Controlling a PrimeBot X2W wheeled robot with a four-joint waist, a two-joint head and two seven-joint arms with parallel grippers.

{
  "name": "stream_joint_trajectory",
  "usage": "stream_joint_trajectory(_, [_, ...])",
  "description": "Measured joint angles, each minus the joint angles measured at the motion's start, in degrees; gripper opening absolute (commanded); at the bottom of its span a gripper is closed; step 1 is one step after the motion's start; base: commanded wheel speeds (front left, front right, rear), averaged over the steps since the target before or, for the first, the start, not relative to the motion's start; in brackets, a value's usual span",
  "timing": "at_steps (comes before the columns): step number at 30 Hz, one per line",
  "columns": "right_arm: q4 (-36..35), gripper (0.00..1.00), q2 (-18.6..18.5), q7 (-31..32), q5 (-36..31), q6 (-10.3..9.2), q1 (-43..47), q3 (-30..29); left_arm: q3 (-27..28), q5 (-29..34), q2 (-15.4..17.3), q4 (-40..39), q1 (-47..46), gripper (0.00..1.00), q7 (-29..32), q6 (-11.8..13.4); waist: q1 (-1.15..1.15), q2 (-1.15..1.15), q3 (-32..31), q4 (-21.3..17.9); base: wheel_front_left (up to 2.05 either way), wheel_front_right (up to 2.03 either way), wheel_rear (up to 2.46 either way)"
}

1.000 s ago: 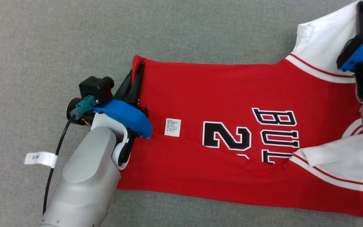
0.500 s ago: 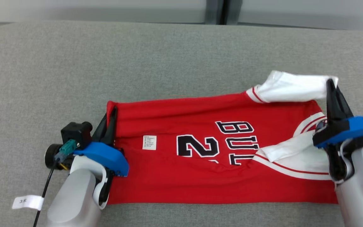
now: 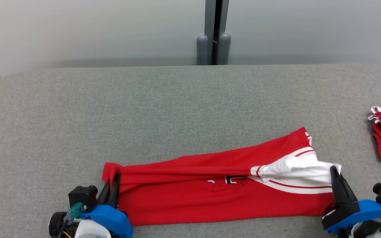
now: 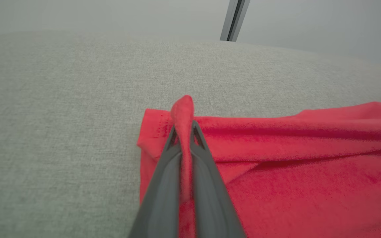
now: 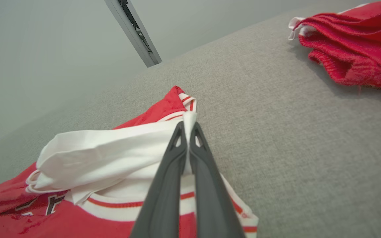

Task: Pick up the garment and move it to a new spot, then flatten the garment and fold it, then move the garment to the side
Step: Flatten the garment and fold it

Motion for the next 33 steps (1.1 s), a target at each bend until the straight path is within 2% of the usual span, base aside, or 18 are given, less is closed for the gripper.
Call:
stream_joint_trajectory(1, [0.15,0.0,0.29,0.2,-0.04,0.0,0.74,-0.27,0.09,0.11,-0.35,0.09,0.85,0.26,0.0,0.0,0.0,0.0,-0.46,0.05,0.0,0.0,0.0])
stream_joint_trajectory(2, [0.41,0.0,0.56,0.6,-0.36,0.0,1.37,-0.43,0.24,0.27,-0.73,0.1,1.58,0.56,0.0,0.03,0.0,0.0,-0.87,0.13,0.0,0.0,0.0])
stream_joint_trajectory(3, [0.8,0.0,0.75,1.2,-0.69,0.0,1.84,-0.57,0.49,0.46,-0.99,0.08,2.19,1.0,0.0,0.21,0.0,0.0,-1.2,0.2,0.0,0.0,0.0])
stream_joint_trajectory(4, [1.09,0.28,0.88,1.49,-1.22,0.0,2.14,-0.77,0.88,0.54,-1.18,-0.32,2.76,1.0,0.0,0.58,0.0,0.0,-1.42,0.23,0.0,0.0,0.0])
stream_joint_trajectory(5, [1.1,1.0,0.88,1.26,-1.94,0.0,2.22,-0.78,1.45,0.79,-1.29,-1.0,3.25,1.0,0.01,1.13,0.01,0.0,-1.63,0.31,0.0,0.0,0.0])
stream_joint_trajectory(12, [-0.14,1.0,-0.43,-3.64,-13.49,0.0,0.98,-0.46,5.38,5.21,-1.91,-11.59,7.63,1.0,0.0,4.54,0.01,0.0,-3.05,0.65,0.0,0.0,0.0])
stream_joint_trajectory(17, [0.15,1.0,0.69,-4.89,-19.71,0.0,0.14,0.25,5.01,9.07,-2.54,-15.95,11.23,1.0,0.0,4.55,0.02,0.0,-4.38,1.23,0.0,0.0,0.0])
stream_joint_trajectory(22, [2.38,1.0,1.99,-5.26,-22.32,0.0,1.08,0.51,3.98,10.15,-3.11,-16.8,15.0,1.0,0.0,4.55,0.01,0.0,-6.32,1.72,0.0,0.0,0.0])
stream_joint_trajectory(33, [5.83,1.0,3.43,-5.36,-22.48,0.0,2.71,0.1,2.24,9.71,-3.46,-15.63,17.39,1.0,0.0,4.25,0.01,0.0,-6.27,1.9,0.0,0.0,0.0])
